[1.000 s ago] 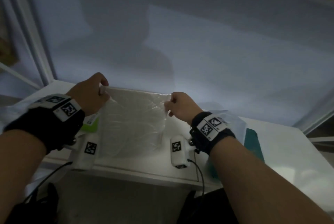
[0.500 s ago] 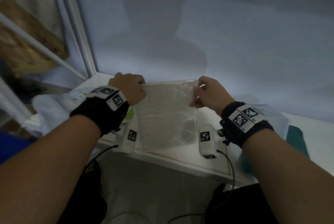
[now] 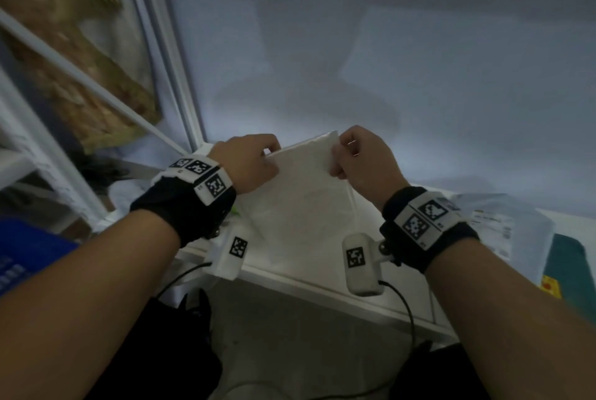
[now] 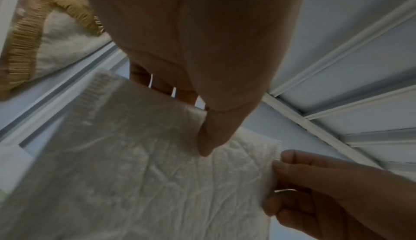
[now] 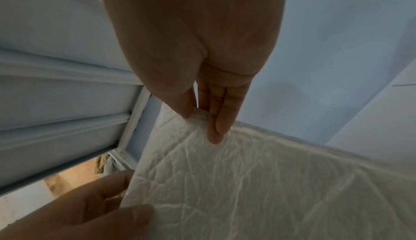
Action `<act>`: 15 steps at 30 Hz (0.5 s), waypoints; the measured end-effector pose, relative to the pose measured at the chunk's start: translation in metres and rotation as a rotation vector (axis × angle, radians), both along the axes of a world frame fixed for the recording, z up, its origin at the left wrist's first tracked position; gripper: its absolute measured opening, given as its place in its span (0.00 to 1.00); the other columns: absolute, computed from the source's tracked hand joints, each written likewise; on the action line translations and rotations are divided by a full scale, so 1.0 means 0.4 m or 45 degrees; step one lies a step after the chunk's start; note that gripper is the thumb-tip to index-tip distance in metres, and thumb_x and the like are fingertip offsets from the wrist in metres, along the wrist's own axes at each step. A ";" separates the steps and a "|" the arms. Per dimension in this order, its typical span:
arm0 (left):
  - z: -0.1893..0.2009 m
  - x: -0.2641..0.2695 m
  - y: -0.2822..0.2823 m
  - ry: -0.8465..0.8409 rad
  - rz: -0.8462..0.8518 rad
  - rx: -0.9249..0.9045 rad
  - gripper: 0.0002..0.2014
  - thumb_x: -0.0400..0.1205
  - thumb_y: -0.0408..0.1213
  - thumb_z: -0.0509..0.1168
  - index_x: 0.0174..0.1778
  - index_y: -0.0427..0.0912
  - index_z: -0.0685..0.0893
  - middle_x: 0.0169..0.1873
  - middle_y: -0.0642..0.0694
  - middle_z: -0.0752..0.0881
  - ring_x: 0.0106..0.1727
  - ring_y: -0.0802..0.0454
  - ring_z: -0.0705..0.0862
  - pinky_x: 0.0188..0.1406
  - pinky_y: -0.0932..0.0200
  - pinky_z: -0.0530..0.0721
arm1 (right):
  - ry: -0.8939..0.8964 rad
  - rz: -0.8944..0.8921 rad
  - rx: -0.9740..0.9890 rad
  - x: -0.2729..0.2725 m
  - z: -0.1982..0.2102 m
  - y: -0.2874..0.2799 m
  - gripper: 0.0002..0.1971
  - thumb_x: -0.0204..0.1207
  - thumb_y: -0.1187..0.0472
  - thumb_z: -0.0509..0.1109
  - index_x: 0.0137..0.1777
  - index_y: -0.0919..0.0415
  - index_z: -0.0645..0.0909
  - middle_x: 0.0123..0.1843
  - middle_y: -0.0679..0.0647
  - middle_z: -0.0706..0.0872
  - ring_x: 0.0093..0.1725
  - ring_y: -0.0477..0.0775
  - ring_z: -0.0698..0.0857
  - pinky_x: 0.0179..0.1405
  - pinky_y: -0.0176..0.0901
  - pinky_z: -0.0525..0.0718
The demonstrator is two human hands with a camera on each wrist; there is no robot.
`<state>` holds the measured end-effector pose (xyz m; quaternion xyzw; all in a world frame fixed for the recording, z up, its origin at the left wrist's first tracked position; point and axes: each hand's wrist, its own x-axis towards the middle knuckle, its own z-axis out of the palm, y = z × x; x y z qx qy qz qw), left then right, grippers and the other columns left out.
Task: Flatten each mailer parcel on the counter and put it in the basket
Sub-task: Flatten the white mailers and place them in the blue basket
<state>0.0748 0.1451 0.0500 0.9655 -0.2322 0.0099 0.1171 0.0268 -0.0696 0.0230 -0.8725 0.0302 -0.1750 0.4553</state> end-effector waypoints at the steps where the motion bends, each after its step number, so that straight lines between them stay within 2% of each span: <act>1: 0.016 -0.003 0.006 0.002 -0.037 -0.023 0.08 0.81 0.47 0.64 0.55 0.54 0.79 0.50 0.52 0.80 0.51 0.50 0.78 0.50 0.57 0.73 | -0.005 0.014 0.002 0.003 0.012 0.013 0.04 0.81 0.58 0.65 0.45 0.56 0.78 0.34 0.53 0.90 0.36 0.50 0.89 0.48 0.60 0.88; 3: 0.048 -0.002 0.031 -0.059 -0.076 0.016 0.06 0.81 0.46 0.64 0.52 0.51 0.80 0.48 0.52 0.78 0.48 0.51 0.76 0.48 0.59 0.71 | -0.028 0.067 0.016 0.011 0.045 0.048 0.04 0.80 0.59 0.66 0.45 0.58 0.78 0.36 0.56 0.90 0.37 0.52 0.89 0.49 0.61 0.88; 6: 0.109 0.002 0.095 -0.150 -0.045 0.065 0.07 0.80 0.46 0.67 0.48 0.48 0.84 0.47 0.49 0.80 0.50 0.49 0.79 0.47 0.59 0.73 | -0.075 0.131 0.063 0.031 0.116 0.113 0.04 0.77 0.63 0.67 0.41 0.59 0.77 0.37 0.61 0.89 0.38 0.60 0.89 0.48 0.64 0.87; 9: 0.177 -0.005 0.183 -0.169 0.039 -0.044 0.05 0.79 0.44 0.70 0.43 0.49 0.83 0.41 0.50 0.80 0.44 0.52 0.78 0.40 0.63 0.69 | -0.090 0.221 0.177 0.052 0.212 0.206 0.02 0.77 0.68 0.67 0.44 0.61 0.78 0.38 0.66 0.88 0.40 0.68 0.88 0.47 0.64 0.89; 12: 0.237 -0.024 0.303 -0.149 0.169 -0.139 0.09 0.80 0.44 0.70 0.37 0.49 0.79 0.32 0.54 0.78 0.36 0.54 0.77 0.32 0.62 0.66 | -0.087 0.256 0.377 0.087 0.300 0.322 0.07 0.77 0.71 0.65 0.51 0.60 0.75 0.41 0.63 0.84 0.35 0.61 0.86 0.38 0.53 0.86; 13: 0.252 -0.032 0.352 -0.115 0.224 -0.182 0.08 0.80 0.43 0.69 0.37 0.49 0.79 0.31 0.55 0.80 0.33 0.54 0.80 0.30 0.61 0.69 | -0.061 0.232 0.413 0.100 0.322 0.360 0.09 0.77 0.69 0.64 0.53 0.58 0.74 0.43 0.61 0.83 0.34 0.59 0.84 0.34 0.49 0.84; 15: 0.270 -0.048 0.460 -0.039 0.311 -0.291 0.06 0.81 0.43 0.68 0.42 0.46 0.83 0.32 0.48 0.87 0.30 0.50 0.86 0.28 0.62 0.79 | 0.032 0.164 0.415 0.126 0.342 0.423 0.10 0.75 0.66 0.64 0.55 0.58 0.75 0.43 0.60 0.82 0.29 0.58 0.82 0.31 0.46 0.80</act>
